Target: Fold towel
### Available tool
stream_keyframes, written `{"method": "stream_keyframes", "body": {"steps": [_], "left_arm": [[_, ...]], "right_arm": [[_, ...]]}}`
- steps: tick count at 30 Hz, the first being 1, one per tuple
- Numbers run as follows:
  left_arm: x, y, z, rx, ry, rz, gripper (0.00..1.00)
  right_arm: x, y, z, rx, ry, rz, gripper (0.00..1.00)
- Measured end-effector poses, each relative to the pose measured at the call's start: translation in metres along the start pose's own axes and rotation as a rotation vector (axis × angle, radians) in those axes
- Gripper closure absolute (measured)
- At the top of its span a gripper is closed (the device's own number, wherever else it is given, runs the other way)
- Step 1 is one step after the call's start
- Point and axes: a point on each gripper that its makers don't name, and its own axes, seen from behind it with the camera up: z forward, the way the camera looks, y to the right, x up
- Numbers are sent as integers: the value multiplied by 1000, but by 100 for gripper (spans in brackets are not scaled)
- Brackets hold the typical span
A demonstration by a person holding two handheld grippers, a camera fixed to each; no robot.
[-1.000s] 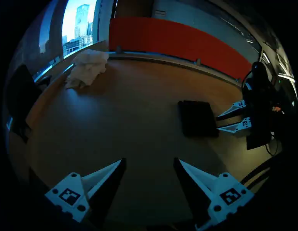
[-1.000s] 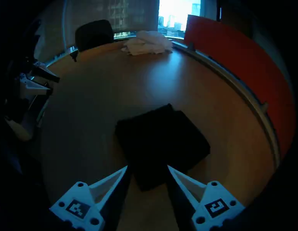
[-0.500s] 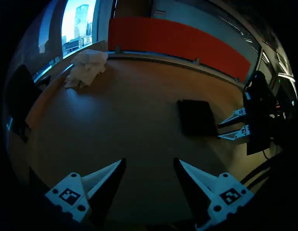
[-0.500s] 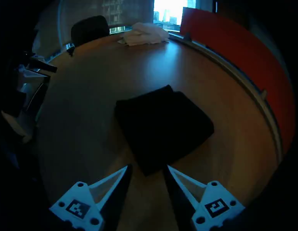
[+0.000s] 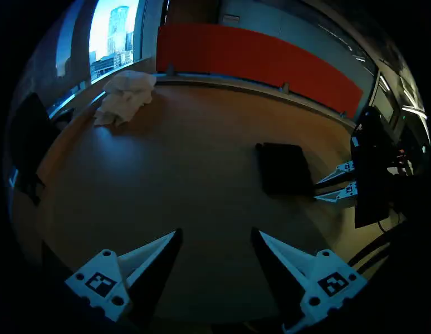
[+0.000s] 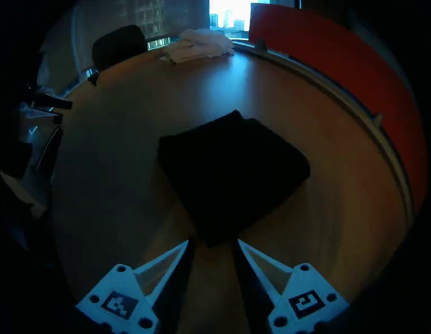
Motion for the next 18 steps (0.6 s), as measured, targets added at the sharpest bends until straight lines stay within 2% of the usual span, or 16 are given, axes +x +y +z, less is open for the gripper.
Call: {"method": "stream_keyframes", "body": {"steps": [6, 16, 18], "left_arm": [[-1, 2, 1, -3, -2, 2, 10], [-1, 1, 1, -3, -1, 6, 9], [-1, 0, 0, -3, -1, 5, 9]], "right_arm": [[0, 1, 2, -16, 9, 16, 64], [-1, 0, 1, -23, 21, 45, 91], [0, 1, 1, -26, 24, 44, 93]]}}
